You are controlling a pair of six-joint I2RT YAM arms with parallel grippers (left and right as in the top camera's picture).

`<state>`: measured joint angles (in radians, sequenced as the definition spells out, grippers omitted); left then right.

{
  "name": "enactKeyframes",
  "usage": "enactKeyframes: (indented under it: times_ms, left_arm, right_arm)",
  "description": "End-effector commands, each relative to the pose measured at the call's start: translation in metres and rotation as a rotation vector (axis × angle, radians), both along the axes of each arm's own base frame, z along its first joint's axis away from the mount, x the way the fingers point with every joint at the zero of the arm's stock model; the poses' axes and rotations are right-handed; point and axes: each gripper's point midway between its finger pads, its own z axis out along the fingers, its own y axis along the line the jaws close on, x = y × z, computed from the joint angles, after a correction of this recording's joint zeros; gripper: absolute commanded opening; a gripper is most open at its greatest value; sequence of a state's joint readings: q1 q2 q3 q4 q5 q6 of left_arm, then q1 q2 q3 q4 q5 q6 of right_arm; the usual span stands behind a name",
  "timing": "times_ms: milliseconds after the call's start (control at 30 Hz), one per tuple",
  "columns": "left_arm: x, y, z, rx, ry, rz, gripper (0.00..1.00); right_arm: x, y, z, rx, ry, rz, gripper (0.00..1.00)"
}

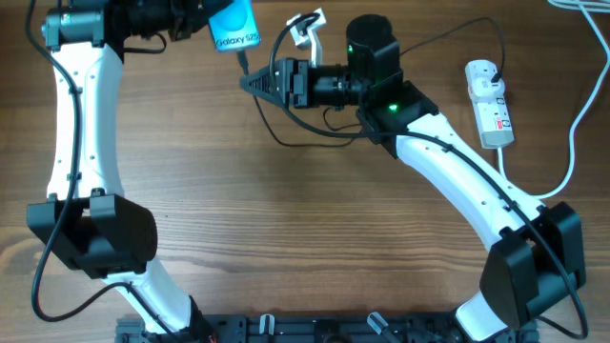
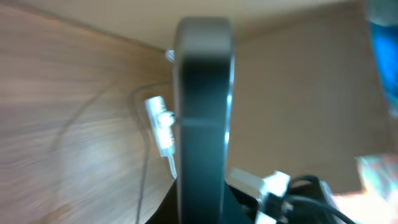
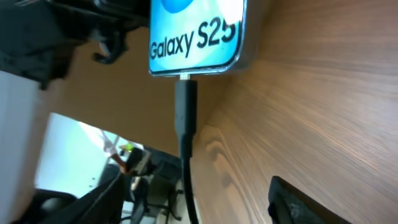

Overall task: Plug charger to phone and switch on socket
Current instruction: 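Open the right gripper and withdraw it from the plugged phone, then lower the phone with the left gripper and lay it flat on the table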

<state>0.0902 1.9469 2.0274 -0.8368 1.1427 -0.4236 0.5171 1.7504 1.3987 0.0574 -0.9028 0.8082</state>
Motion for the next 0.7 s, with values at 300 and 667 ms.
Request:
enactKeyframes:
  times_ms: [300, 667]
  left_arm:
    - [0.003, -0.063, -0.094, 0.28, 0.077, -0.079, 0.04]
    - [-0.006, -0.157, -0.177, 0.326, 0.216, -0.202, 0.04]
  right_arm:
    - [0.034, -0.163, 0.004, -0.509, -0.112, -0.578, 0.94]
    - [-0.001, -0.316, -0.037, -0.782, 0.156, -0.776, 0.97]
